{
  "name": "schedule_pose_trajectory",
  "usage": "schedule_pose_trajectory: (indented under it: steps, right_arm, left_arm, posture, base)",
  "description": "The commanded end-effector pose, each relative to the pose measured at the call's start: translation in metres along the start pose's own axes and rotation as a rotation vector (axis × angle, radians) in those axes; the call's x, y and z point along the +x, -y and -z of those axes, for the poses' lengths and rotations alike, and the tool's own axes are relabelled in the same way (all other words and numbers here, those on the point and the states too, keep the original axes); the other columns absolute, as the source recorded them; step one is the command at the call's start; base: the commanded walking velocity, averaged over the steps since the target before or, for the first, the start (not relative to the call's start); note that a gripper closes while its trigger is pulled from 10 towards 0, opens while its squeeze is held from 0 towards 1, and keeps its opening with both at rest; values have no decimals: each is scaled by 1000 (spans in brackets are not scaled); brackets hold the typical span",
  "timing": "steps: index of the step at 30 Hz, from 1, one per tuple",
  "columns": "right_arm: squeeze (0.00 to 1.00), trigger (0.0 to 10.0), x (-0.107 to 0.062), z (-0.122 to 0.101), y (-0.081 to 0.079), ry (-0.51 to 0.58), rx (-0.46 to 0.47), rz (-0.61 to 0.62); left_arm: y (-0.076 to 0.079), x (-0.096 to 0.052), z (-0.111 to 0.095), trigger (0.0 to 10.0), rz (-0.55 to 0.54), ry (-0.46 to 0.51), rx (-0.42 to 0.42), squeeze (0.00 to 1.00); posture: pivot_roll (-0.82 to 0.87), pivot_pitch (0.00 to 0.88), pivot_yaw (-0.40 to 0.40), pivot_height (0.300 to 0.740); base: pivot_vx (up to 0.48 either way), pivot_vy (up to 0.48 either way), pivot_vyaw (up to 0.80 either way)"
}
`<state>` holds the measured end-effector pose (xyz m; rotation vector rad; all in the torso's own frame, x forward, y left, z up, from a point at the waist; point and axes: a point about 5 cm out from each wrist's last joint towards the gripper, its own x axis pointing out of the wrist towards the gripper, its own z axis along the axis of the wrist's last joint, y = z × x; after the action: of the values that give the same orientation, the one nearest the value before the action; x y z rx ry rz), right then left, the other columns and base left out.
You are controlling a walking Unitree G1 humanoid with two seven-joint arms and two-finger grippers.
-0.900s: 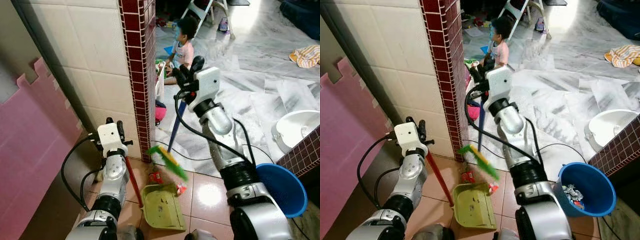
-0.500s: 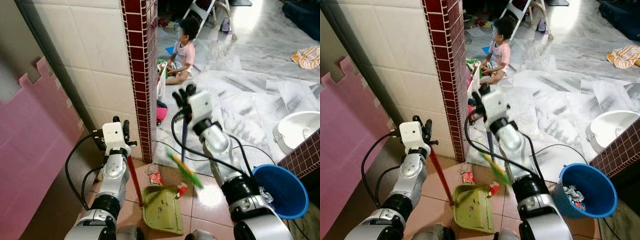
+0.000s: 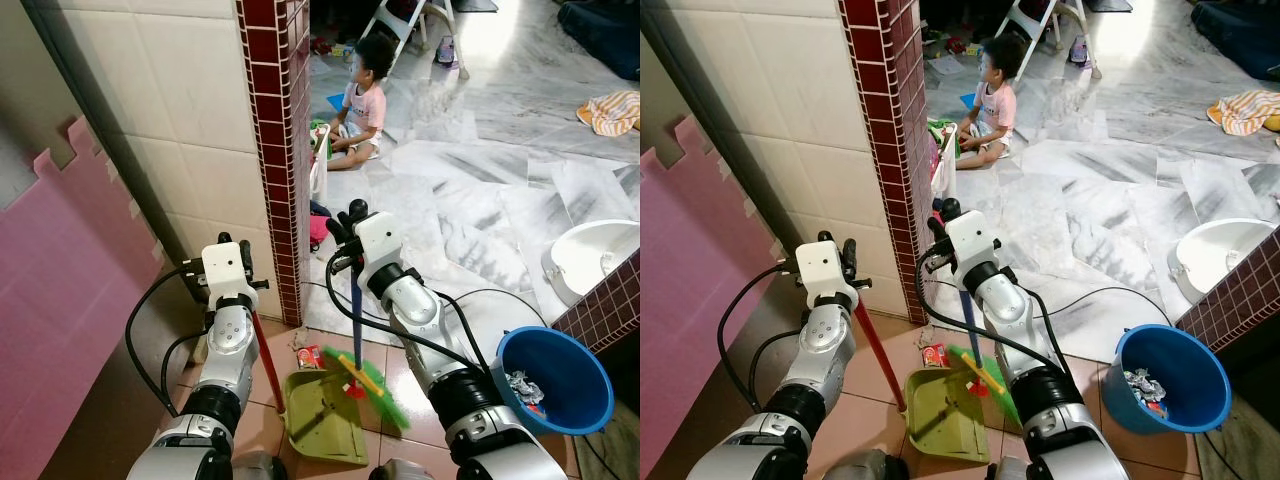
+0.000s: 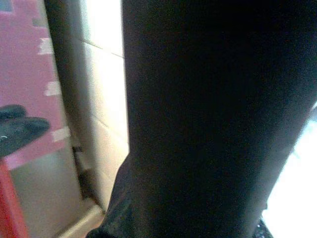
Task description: Sweep floor
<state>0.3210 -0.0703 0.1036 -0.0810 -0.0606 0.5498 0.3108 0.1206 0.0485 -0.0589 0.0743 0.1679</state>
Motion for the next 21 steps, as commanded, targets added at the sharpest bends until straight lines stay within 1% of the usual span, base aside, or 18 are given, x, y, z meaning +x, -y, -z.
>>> schedule_pose_trajectory:
  steps: [1, 4, 7, 10, 12, 13, 14, 17, 18, 19, 20, 21]
  right_arm:
    - [0, 10000, 6, -14, -3, 45, 65, -39]
    - [0, 10000, 7, -15, -3, 47, 62, -60]
    - [0, 10000, 8, -21, 6, 71, 171, -22]
    - [0, 10000, 8, -25, 12, 93, 206, 1]
    - [0, 10000, 8, -30, 25, 110, 290, 62]
    - [0, 10000, 8, -30, 25, 110, 290, 62]
    - [0, 10000, 9, -34, 30, 119, 306, 73]
    - [0, 10000, 8, -43, 39, 141, 273, 82]
    - [0, 10000, 8, -43, 39, 141, 273, 82]
    - [0, 10000, 7, -48, 43, 153, 224, 86]
    - [0, 10000, 7, -48, 43, 153, 224, 86]
    - [0, 10000, 4, -57, 52, 175, 86, 87]
  left_arm:
    - [-7, -3, 13, 10000, -7, -76, 39, 0]
    - [-6, -3, 15, 10000, -5, -100, 32, 0]
    - [-1, -3, 15, 10000, 23, -100, 34, 0]
    - [-1, -3, 15, 10000, 20, -110, 22, 0]
    - [-1, -4, 17, 10000, 15, -126, 17, 0]
    - [-1, -4, 17, 10000, 15, -126, 17, 0]
    - [-1, -4, 18, 10000, 13, -135, 13, 0]
    - [0, -5, 19, 10000, 19, -138, 13, 0]
    - [0, -5, 19, 10000, 19, -138, 13, 0]
    - [1, -6, 20, 10000, 34, -141, 9, 0]
    - [1, -6, 20, 10000, 34, -141, 9, 0]
    - [4, -6, 20, 10000, 68, -144, -2, 0]
  posture:
    - [-20, 0, 44, 740]
    - [-20, 0, 44, 740]
    - [-23, 0, 45, 740]
    - [-25, 0, 44, 740]
    - [-25, 0, 43, 740]
    - [-25, 0, 43, 740]
    - [-27, 0, 44, 740]
    - [-30, 0, 47, 740]
    - [-30, 0, 47, 740]
    - [-30, 0, 48, 740]
    - [-30, 0, 48, 740]
    - [-32, 0, 52, 740]
  base:
    - [0, 0, 0]
    - [0, 0, 0]
    - [0, 0, 0]
    - [0, 0, 0]
    - [0, 0, 0]
    - [0, 0, 0]
    - [0, 0, 0]
    - [0, 0, 0]
    - [0, 0, 0]
    - [0, 0, 0]
    - [0, 0, 0]
    - [0, 0, 0]
